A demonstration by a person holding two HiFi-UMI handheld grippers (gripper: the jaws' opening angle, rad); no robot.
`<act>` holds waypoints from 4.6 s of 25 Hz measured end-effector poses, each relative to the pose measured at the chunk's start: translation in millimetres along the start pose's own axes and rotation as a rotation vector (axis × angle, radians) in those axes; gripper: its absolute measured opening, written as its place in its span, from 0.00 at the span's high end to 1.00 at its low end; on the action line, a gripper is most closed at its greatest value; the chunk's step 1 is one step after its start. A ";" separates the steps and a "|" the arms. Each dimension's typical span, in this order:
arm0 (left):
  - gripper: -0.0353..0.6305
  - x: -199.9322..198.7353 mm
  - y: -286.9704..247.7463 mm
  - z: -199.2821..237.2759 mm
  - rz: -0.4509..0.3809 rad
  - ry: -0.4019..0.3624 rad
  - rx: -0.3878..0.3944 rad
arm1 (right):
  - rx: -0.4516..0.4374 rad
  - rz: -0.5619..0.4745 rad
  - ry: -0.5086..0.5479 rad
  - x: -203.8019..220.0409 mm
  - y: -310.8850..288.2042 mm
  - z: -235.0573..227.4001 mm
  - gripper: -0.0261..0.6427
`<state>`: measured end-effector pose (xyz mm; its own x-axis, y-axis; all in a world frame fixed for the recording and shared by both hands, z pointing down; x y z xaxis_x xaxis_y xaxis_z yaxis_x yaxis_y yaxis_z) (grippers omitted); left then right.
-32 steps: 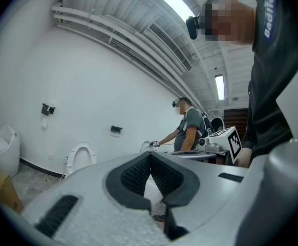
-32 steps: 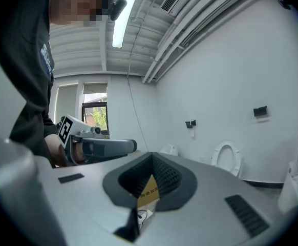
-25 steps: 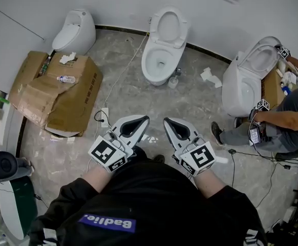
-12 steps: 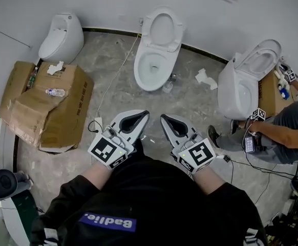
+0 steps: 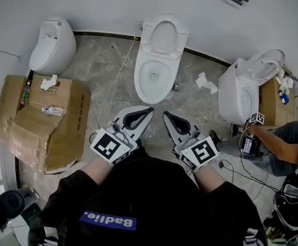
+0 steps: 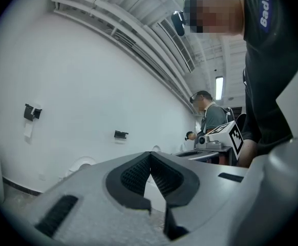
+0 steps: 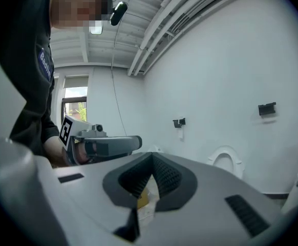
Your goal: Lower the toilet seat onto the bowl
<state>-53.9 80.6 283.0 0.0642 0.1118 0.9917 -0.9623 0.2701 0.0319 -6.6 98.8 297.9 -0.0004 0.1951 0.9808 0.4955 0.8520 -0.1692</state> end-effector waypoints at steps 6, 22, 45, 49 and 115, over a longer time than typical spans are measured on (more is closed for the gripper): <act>0.92 -2.6 -13.7 41.2 -0.010 0.035 0.014 | 0.042 0.009 -0.006 -7.9 -35.5 -27.0 0.92; 0.92 -1.7 -101.6 111.4 0.017 0.055 -0.090 | -0.046 0.009 -0.023 -20.0 -82.5 -134.8 0.92; 0.92 16.7 -154.4 207.4 0.031 0.091 -0.215 | -0.070 0.088 -0.046 -2.7 -182.3 -230.8 0.92; 0.92 16.4 -153.4 224.7 0.028 0.100 -0.190 | -0.045 0.103 -0.047 1.1 -201.6 -236.1 0.92; 0.92 37.5 -187.4 337.2 0.096 0.113 -0.192 | 0.212 0.556 0.561 139.8 -460.2 -554.4 0.79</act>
<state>39.7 -288.3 356.3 0.0148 0.2486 0.9685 -0.8980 0.4293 -0.0965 246.9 -535.4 566.6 0.6595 0.3920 0.6414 0.1208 0.7869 -0.6051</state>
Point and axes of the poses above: the fingertips, and each gripper's own axes: y backward along the fingers, z to its left, x out of its underside, the point moved 1 cm from there along y, backward along the fingers, and after that the axes turned 8 degrees about x, right-handed, at the moved point
